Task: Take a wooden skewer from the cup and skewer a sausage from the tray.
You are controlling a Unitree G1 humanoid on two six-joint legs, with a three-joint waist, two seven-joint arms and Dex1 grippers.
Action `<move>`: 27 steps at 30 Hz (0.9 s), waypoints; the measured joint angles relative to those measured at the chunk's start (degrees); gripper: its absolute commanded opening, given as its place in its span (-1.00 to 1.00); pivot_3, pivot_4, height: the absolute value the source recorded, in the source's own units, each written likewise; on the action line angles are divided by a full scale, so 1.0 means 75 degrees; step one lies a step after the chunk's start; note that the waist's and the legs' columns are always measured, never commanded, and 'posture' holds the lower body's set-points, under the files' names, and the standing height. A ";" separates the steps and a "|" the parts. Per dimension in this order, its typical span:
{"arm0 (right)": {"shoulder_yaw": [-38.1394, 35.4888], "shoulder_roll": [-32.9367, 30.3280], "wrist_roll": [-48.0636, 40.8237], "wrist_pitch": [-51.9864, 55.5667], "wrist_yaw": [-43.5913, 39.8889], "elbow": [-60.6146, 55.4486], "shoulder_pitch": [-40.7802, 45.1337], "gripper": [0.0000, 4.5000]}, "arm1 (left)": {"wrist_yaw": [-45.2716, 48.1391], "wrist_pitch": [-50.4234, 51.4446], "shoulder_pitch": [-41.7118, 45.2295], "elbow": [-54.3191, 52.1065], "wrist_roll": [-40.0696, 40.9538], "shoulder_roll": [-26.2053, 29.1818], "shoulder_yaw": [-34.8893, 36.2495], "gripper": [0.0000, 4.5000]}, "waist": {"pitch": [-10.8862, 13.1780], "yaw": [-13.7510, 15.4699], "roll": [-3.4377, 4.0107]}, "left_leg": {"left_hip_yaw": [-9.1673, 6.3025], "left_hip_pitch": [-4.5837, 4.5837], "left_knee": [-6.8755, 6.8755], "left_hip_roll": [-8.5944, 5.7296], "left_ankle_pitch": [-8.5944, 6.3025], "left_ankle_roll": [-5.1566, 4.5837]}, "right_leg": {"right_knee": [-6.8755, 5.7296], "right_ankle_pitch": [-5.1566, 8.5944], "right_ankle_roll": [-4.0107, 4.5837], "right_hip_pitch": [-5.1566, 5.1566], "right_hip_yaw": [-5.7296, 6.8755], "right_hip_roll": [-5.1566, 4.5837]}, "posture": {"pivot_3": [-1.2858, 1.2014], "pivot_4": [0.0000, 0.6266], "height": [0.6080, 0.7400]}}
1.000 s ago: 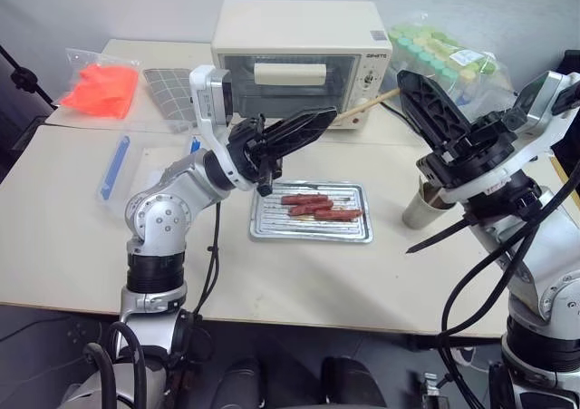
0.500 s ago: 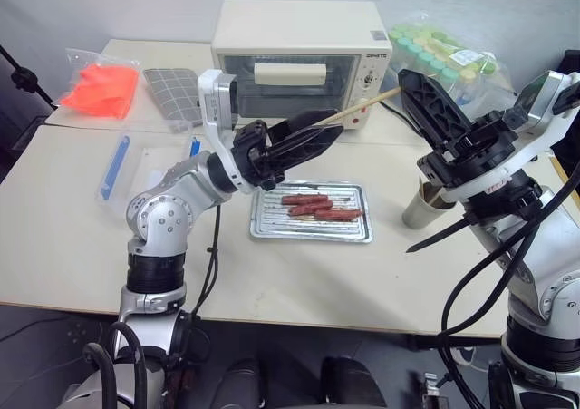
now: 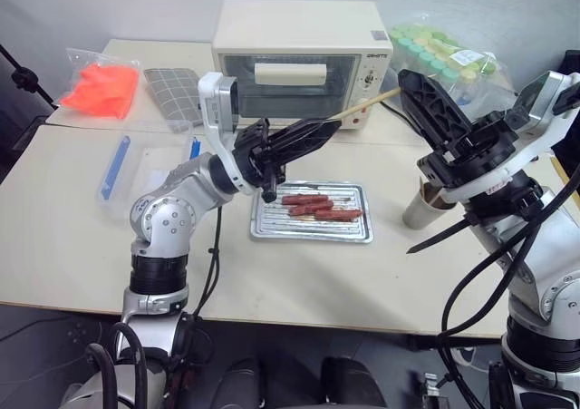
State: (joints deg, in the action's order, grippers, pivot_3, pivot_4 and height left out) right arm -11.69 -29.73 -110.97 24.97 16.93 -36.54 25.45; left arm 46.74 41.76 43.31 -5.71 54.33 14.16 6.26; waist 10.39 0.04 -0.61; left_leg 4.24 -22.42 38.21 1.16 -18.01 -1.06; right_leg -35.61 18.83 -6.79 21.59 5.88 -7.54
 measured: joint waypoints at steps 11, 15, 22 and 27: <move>-0.0001 -0.0008 -0.0074 0.0002 -0.0016 -0.0003 -0.0201 -0.09 | 0.0003 0.0000 0.0000 0.0038 -0.0050 0.0028 0.0003 -1.00 | 0.0000 0.0002 0.0000 | 0.0000 0.0000 0.0000 0.0000 0.0000 0.0000 | 0.0001 0.0000 0.0000 0.0000 0.0000 0.0000 | 0.03 -0.52 1.00; -0.0022 -0.0293 0.0090 0.0069 -0.0025 0.0014 -0.0238 0.04 | 0.0003 0.0000 0.0000 0.0118 -0.0087 0.0164 0.0023 -1.00 | 0.0000 0.0002 0.0000 | -0.0001 0.0000 -0.0001 0.0001 0.0000 0.0000 | 0.0002 0.0000 0.0000 -0.0001 0.0001 0.0001 | 0.03 -0.52 1.00; -0.0191 -0.2244 0.1646 0.1291 -0.1314 0.0542 -0.0640 0.04 | 0.0119 0.0005 -0.0235 0.0228 -0.0306 0.1158 0.0258 -1.00 | 0.0000 0.0004 0.0000 | 0.0001 0.0001 -0.0007 0.0002 0.0000 -0.0001 | 0.0007 0.0000 0.0000 -0.0001 0.0003 0.0005 | 0.03 -0.52 1.00; 0.0844 -0.3704 0.4812 0.1994 -0.3573 0.0714 -0.0708 0.04 | 0.0687 -0.0054 -0.0825 0.0262 -0.0678 0.2368 0.0390 -1.00 | 0.0001 -0.0008 0.0000 | 0.0003 0.0003 -0.0013 0.0005 0.0000 0.0000 | 0.0013 0.0000 0.0000 0.0000 0.0003 0.0009 | 0.03 -0.52 1.00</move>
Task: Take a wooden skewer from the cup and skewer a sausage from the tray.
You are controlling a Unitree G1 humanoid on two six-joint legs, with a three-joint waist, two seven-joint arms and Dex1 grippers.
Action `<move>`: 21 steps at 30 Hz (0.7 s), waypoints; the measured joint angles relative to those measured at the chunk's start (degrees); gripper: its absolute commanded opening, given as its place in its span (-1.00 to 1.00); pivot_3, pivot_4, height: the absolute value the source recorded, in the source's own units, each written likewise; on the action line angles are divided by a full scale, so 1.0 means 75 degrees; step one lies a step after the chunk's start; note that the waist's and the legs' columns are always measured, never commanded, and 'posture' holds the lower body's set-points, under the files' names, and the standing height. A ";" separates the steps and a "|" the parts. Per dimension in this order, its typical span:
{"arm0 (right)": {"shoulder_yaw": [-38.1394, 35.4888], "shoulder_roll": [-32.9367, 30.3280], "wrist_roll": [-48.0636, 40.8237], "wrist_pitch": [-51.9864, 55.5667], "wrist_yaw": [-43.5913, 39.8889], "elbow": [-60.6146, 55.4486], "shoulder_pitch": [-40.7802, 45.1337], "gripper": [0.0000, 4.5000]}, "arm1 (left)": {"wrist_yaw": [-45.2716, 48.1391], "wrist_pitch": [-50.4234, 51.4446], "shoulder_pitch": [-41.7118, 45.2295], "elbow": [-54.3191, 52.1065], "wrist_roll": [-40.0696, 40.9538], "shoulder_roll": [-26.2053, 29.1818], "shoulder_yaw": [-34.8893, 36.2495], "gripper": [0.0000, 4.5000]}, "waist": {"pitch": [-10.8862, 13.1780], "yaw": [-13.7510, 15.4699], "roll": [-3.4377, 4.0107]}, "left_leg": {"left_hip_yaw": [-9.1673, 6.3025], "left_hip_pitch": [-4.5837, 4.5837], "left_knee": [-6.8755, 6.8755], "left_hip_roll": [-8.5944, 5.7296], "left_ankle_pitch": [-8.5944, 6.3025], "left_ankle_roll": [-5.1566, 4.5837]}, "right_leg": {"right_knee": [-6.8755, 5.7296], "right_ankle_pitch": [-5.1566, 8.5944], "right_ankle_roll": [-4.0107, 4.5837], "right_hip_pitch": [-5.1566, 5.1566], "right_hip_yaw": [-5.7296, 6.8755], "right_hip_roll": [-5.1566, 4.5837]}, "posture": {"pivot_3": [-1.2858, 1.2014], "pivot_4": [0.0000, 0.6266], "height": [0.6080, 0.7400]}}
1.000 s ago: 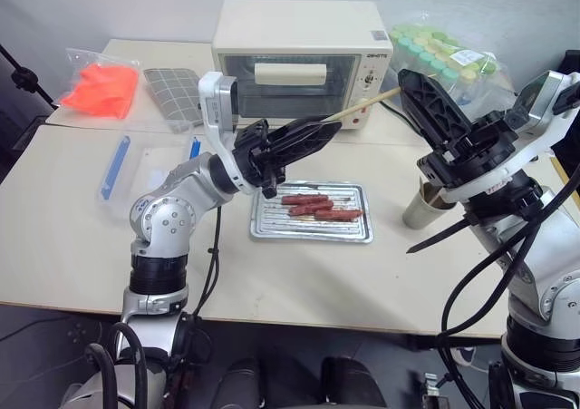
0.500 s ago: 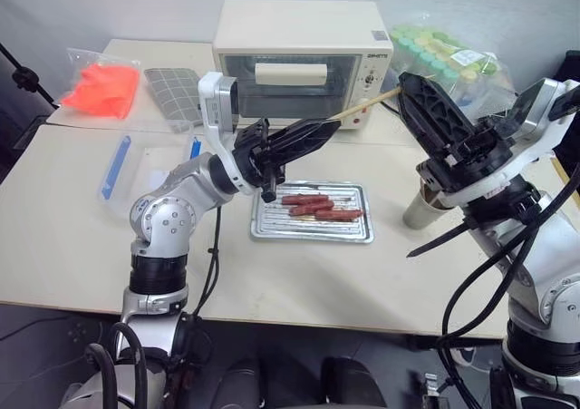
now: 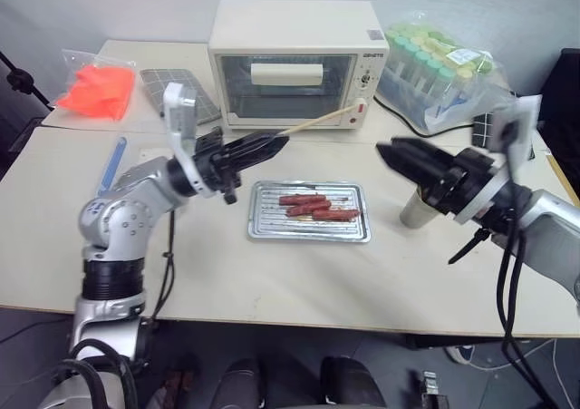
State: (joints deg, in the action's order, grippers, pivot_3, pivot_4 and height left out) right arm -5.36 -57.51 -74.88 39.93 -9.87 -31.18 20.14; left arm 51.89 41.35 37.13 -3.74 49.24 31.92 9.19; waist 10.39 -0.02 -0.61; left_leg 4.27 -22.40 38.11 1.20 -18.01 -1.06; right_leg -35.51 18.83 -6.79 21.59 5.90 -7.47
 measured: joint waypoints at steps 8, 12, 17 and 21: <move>0.2867 0.0191 0.5044 -0.0942 -0.2739 0.1646 0.1167 0.12 | 0.1615 -0.1245 -0.0673 0.0432 -0.1532 0.1970 -0.0163 -1.00 | 0.0005 0.0002 0.0002 | 0.0007 -0.0006 -0.0001 -0.0008 0.0000 0.0001 | 0.0003 0.0000 0.0000 0.0009 0.0000 -0.0008 | 0.03 -0.52 1.00; 0.3526 0.0690 0.6441 -0.1558 -0.3727 0.2631 0.1631 0.58 | 0.2005 -0.1596 -0.0730 0.0583 -0.1832 0.2285 -0.0159 -1.00 | 0.0007 0.0015 0.0003 | 0.0001 -0.0015 0.0000 -0.0011 0.0000 0.0001 | 0.0007 0.0000 0.0000 0.0010 0.0009 -0.0013 | 0.03 -0.52 1.00; 0.3849 0.1219 0.7505 -0.1901 -0.4601 0.3579 0.2085 0.87 | 0.1991 -0.1537 -0.0890 0.0367 -0.1822 0.2278 -0.0113 -1.00 | 0.0007 -0.0011 0.0004 | 0.0001 -0.0016 0.0006 -0.0008 0.0000 0.0001 | -0.0001 -0.0001 -0.0002 0.0010 0.0011 -0.0010 | 0.03 -0.52 1.00; 0.3881 0.1744 0.7734 -0.1654 -0.5292 0.3942 0.2438 0.87 | 0.1854 -0.1370 -0.1134 -0.0192 -0.1704 0.2188 -0.0056 -1.00 | 0.0008 -0.0036 0.0005 | 0.0001 -0.0012 0.0007 -0.0005 0.0001 0.0003 | -0.0008 -0.0001 -0.0002 0.0010 0.0010 -0.0008 | 0.03 -0.52 1.00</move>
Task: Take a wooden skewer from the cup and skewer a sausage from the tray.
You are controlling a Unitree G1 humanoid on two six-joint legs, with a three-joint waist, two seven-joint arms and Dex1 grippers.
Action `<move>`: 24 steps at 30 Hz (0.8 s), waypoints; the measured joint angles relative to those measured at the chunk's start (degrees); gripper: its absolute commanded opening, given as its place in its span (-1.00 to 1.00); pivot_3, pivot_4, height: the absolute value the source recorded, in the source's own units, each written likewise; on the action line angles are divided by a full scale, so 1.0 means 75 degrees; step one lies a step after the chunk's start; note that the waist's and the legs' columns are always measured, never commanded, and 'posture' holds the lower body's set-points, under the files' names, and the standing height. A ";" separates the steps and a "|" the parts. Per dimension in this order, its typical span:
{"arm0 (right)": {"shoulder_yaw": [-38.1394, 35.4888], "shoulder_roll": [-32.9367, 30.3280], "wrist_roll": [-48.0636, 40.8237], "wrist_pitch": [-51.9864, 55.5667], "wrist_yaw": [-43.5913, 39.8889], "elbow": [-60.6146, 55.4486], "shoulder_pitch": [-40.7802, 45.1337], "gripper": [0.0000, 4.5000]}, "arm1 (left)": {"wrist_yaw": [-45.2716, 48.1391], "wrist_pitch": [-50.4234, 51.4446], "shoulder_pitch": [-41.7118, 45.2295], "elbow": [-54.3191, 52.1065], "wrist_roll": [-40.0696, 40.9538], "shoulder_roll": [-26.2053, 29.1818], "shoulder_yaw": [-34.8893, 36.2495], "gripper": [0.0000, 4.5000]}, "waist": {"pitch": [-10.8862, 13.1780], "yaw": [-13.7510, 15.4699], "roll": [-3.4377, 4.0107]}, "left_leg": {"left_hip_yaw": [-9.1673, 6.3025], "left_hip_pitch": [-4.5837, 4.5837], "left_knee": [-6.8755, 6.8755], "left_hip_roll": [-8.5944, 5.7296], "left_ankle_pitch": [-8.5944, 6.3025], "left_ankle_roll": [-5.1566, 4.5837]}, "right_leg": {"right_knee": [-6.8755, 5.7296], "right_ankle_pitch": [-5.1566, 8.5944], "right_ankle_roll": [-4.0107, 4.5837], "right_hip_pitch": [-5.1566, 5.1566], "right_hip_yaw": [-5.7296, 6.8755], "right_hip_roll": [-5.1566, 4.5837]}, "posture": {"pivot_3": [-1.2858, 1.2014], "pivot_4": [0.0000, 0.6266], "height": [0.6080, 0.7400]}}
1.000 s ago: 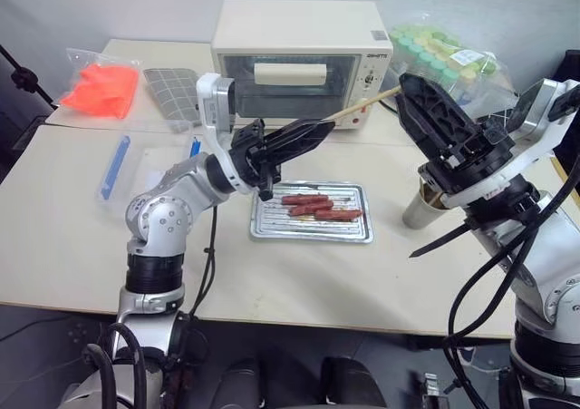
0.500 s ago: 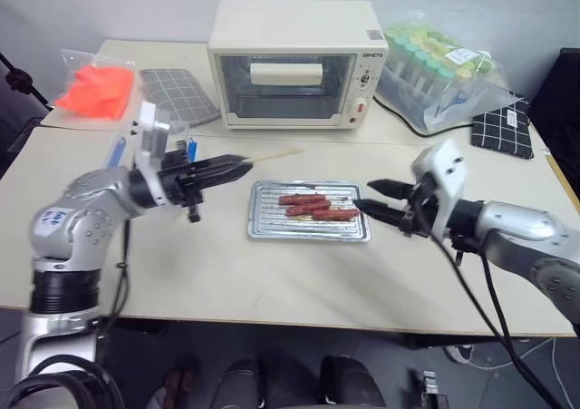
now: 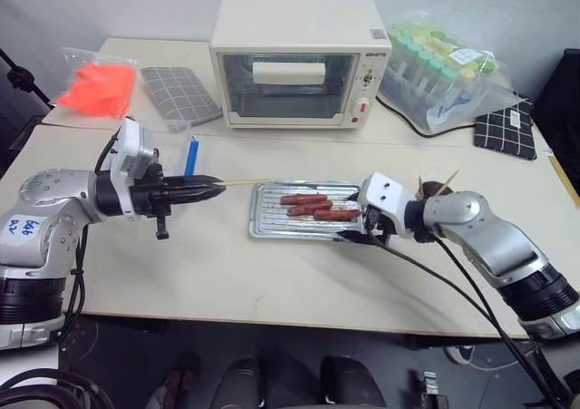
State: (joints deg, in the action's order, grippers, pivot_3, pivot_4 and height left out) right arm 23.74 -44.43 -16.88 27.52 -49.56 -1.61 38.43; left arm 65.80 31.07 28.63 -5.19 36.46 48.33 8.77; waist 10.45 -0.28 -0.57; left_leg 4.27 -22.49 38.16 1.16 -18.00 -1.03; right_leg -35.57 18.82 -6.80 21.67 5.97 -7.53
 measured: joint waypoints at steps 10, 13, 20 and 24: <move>-0.0005 0.0945 0.0828 0.0185 -0.0321 0.0967 0.0444 0.87 | -0.0185 0.0167 -0.0105 -0.0278 0.0125 -0.0043 0.0088 -1.00 | 0.0000 0.0007 0.0000 | 0.0000 0.0001 0.0004 -0.0002 0.0001 0.0001 | -0.0004 0.0000 0.0000 0.0000 0.0000 0.0000 | 0.03 -0.52 1.00; -0.0098 0.1080 0.0937 0.0223 -0.0305 0.1214 0.0496 0.87 | -0.0252 0.0176 -0.0105 -0.0292 0.0195 -0.0064 0.0189 -1.00 | 0.0000 0.0008 0.0000 | 0.0000 0.0002 0.0004 -0.0002 0.0001 0.0002 | -0.0005 0.0000 0.0000 0.0000 0.0000 -0.0001 | 0.03 -0.52 1.00; -0.0230 0.1226 0.1055 0.0328 -0.0474 0.1297 0.0496 0.48 | -0.0260 0.0176 -0.0104 -0.0273 0.0201 -0.0102 0.0211 -1.00 | 0.0000 0.0005 0.0000 | 0.0002 0.0007 0.0006 -0.0002 0.0002 0.0004 | -0.0011 0.0000 0.0000 -0.0002 -0.0001 0.0001 | 0.03 -0.52 1.00; -0.0264 0.1268 0.1068 0.0339 -0.0474 0.1355 0.0496 -0.11 | -0.0250 0.0174 -0.0078 -0.0178 0.0201 -0.0114 0.0211 -1.00 | 0.0000 0.0005 0.0000 | 0.0003 0.0010 0.0007 -0.0002 0.0003 0.0005 | -0.0015 0.0000 0.0000 -0.0003 -0.0002 0.0001 | 0.03 -0.52 1.00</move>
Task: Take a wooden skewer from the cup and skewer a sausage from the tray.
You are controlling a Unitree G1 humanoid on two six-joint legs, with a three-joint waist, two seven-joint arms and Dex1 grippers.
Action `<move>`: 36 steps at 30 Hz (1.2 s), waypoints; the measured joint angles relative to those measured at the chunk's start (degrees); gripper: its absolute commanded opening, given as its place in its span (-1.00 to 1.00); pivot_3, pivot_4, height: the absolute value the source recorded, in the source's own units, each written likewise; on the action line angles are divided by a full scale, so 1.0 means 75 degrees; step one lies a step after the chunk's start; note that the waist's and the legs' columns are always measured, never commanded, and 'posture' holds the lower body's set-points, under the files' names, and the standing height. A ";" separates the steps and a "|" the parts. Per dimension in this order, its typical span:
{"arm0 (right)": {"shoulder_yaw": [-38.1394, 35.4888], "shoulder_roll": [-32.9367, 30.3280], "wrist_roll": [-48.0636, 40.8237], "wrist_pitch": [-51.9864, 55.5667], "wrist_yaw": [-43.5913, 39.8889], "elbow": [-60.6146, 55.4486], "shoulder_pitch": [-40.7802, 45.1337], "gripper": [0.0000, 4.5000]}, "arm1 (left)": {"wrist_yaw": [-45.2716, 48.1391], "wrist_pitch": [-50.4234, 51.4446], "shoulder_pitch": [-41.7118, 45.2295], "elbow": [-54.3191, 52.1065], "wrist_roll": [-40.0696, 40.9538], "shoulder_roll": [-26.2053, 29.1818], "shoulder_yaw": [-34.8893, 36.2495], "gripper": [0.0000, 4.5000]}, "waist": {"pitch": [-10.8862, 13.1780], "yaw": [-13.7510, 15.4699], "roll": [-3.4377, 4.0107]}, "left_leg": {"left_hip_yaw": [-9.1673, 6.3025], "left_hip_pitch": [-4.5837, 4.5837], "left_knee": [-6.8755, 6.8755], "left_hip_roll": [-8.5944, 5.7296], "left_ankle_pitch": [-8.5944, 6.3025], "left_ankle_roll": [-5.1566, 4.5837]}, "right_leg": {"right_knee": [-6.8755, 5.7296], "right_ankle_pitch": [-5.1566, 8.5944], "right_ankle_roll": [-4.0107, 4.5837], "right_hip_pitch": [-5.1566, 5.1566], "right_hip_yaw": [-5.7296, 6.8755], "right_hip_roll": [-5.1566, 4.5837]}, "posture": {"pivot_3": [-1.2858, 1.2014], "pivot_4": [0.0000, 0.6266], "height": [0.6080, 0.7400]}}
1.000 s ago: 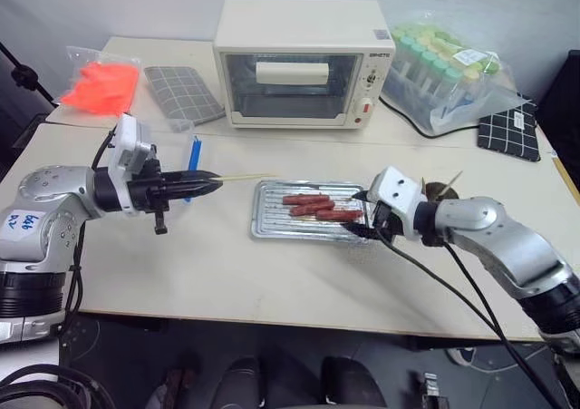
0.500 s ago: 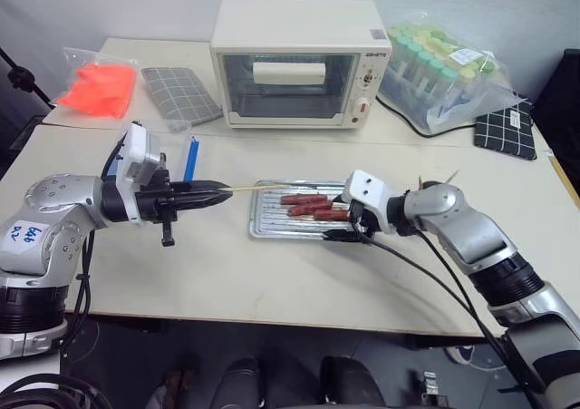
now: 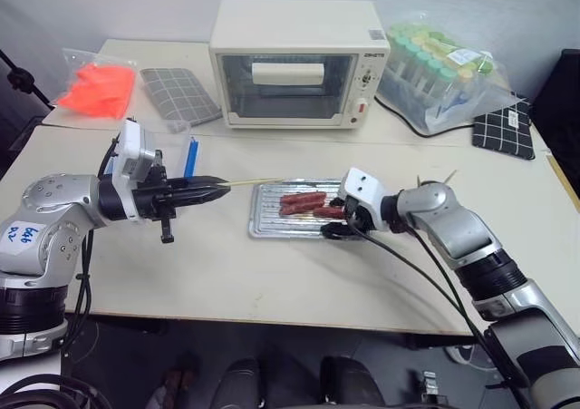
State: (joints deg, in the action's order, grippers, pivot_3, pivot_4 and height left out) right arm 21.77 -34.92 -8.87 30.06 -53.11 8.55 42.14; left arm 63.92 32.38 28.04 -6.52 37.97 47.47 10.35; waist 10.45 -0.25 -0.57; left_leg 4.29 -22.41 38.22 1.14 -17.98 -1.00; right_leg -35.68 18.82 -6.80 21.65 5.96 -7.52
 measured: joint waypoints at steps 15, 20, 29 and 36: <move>-0.0353 0.0285 0.0123 0.0659 -0.0039 0.0326 0.0235 -0.11 | 0.0164 -0.0103 0.0088 0.0132 -0.0011 -0.0138 -0.0011 -1.00 | 0.0000 -0.0003 0.0000 | 0.0001 0.0001 0.0000 0.0000 0.0001 0.0001 | -0.0001 0.0000 0.0000 -0.0001 0.0000 0.0001 | 0.03 -0.52 1.00; -0.0394 0.0548 0.0148 0.0838 -0.0097 0.0724 0.0511 -0.11 | 0.0172 -0.0171 0.0121 0.0349 -0.0031 -0.0186 -0.0018 -1.00 | 0.0000 -0.0017 0.0000 | 0.0001 0.0000 -0.0001 0.0000 0.0001 0.0002 | -0.0002 0.0000 0.0000 0.0000 0.0001 0.0003 | 0.03 -0.52 1.00; -0.0367 0.0677 0.0369 0.0561 -0.0249 0.0979 0.0615 -0.11 | 0.0165 -0.0248 0.0122 0.0367 -0.0035 -0.0191 -0.0018 -1.00 | 0.0000 -0.0044 0.0000 | 0.0004 0.0006 0.0001 0.0001 0.0001 0.0003 | -0.0010 0.0000 0.0000 0.0000 0.0000 0.0001 | 0.03 -0.52 1.00; -0.0376 0.0832 0.0424 0.0576 -0.0283 0.0957 0.0612 -0.39 | 0.0156 -0.0268 0.0122 0.0367 -0.0035 -0.0227 -0.0018 -1.00 | 0.0000 -0.0165 0.0000 | 0.0002 0.0007 0.0000 0.0002 0.0003 0.0006 | -0.0014 0.0000 0.0000 0.0000 0.0002 0.0002 | 0.03 -0.52 1.00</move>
State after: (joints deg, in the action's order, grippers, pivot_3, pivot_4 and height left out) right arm 18.95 -28.67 -5.69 34.38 -55.24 15.72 46.73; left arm 65.10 30.37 28.96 -3.77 37.71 45.77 10.21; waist 10.45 -1.48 -0.57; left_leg 4.31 -22.37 38.21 1.16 -17.96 -0.95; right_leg -35.78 18.82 -6.80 21.64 5.97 -7.51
